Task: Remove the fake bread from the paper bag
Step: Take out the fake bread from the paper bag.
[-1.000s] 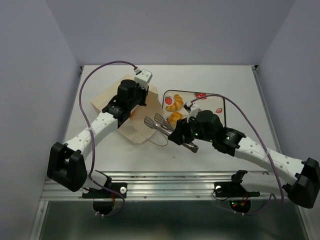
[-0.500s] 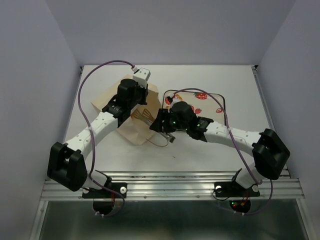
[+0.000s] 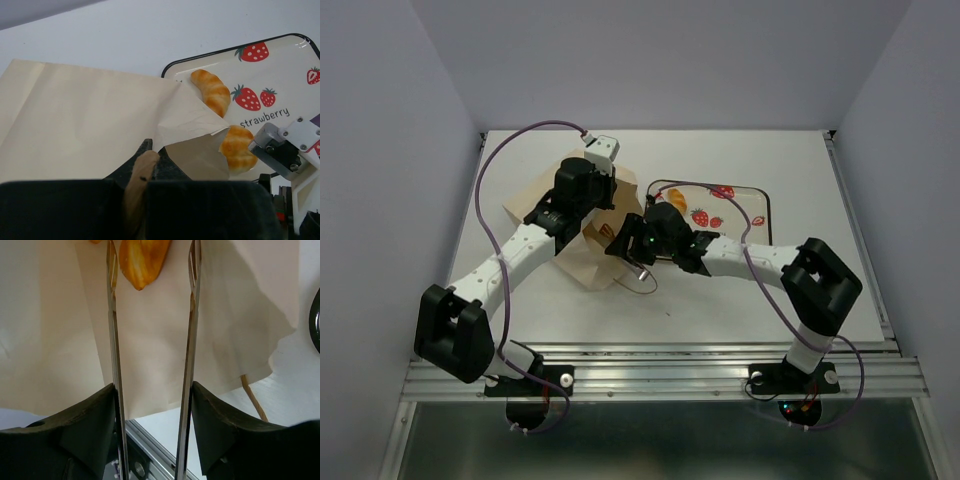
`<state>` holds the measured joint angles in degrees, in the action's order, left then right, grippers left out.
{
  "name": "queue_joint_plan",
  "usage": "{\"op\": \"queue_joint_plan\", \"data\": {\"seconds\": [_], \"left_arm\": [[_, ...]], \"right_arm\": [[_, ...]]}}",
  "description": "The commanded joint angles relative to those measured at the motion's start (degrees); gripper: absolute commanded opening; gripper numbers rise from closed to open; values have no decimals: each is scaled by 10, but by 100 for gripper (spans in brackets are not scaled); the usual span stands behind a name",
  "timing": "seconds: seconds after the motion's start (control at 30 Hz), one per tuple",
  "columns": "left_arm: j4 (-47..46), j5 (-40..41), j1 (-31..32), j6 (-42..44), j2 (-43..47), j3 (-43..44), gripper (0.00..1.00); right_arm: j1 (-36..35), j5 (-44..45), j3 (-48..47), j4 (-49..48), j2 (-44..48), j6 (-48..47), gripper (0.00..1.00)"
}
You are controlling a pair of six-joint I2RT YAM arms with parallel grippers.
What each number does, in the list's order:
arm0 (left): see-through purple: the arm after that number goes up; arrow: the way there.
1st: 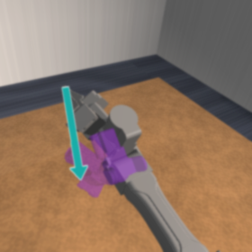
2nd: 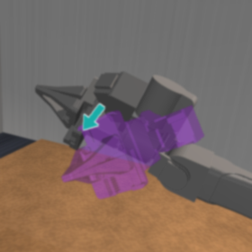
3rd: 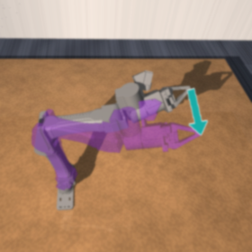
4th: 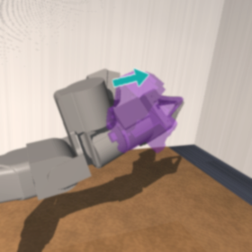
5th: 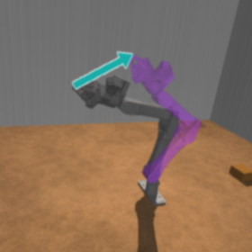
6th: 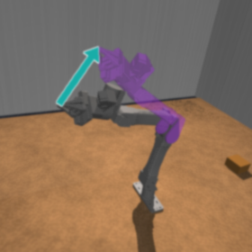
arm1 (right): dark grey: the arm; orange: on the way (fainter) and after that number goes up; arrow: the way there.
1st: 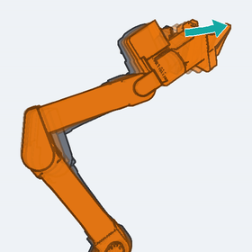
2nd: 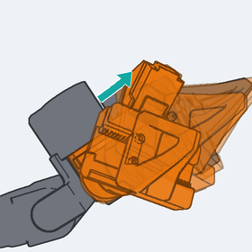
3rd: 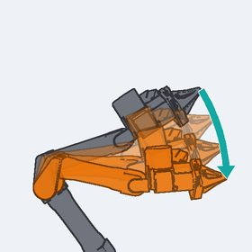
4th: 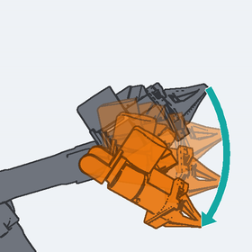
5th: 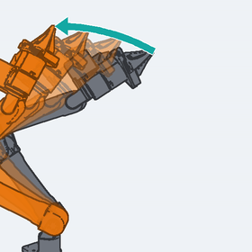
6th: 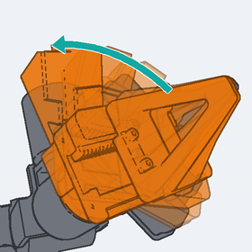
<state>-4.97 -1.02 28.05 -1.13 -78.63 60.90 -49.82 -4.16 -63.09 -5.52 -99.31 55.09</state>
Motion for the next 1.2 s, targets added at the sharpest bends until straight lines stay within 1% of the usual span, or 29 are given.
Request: {"op": "queue_joint_plan", "data": {"seconds": [0.0,0.2,0.37,0.43,0.47,0.6,0.73,0.8,0.87,0.93,0.97,1.03,1.07,1.13,1.17], "left_arm": [[-36,-11,2,-5,35,14,0],[-38,-24,2,2,47,0,0],[-40,-36,2,8,56,-10,0],[-41,-37,2,9,59,-13,0],[-41,-38,2,24,59,-14,0],[-40,-42,2,30,61,-18,0],[-43,-50,2,34,64,-24,0],[-43,-51,2,34,65,-25,0],[-44,-51,2,34,65,-28,0],[-44,-47,2,34,63,-28,0],[-44,-42,2,33,63,-29,0],[-42,-32,2,32,63,-28,0],[-41,-26,2,34,63,-27,0],[-41,-17,2,34,63,-27,0],[-41,-13,2,35,62,-27,0]], "right_arm": [[3,12,-40,-64,-20,40,64],[3,1,-53,-79,-59,68,64],[3,22,-63,-83,-77,85,64],[3,28,-63,-91,-82,95,63],[3,30,-63,-94,-84,98,61],[3,16,-82,-108,-104,89,59],[3,-3,-73,-156,-107,84,57],[3,-2,-70,-162,-106,84,53],[3,0,-67,-164,-105,83,46],[3,0,-62,-169,-101,79,42],[3,2,-58,-168,-94,80,38],[3,18,-44,-165,-83,73,35],[3,25,-37,-164,-74,71,31],[3,39,-24,-159,-46,58,29],[3,39,-10,-157,-36,55,26]]}}
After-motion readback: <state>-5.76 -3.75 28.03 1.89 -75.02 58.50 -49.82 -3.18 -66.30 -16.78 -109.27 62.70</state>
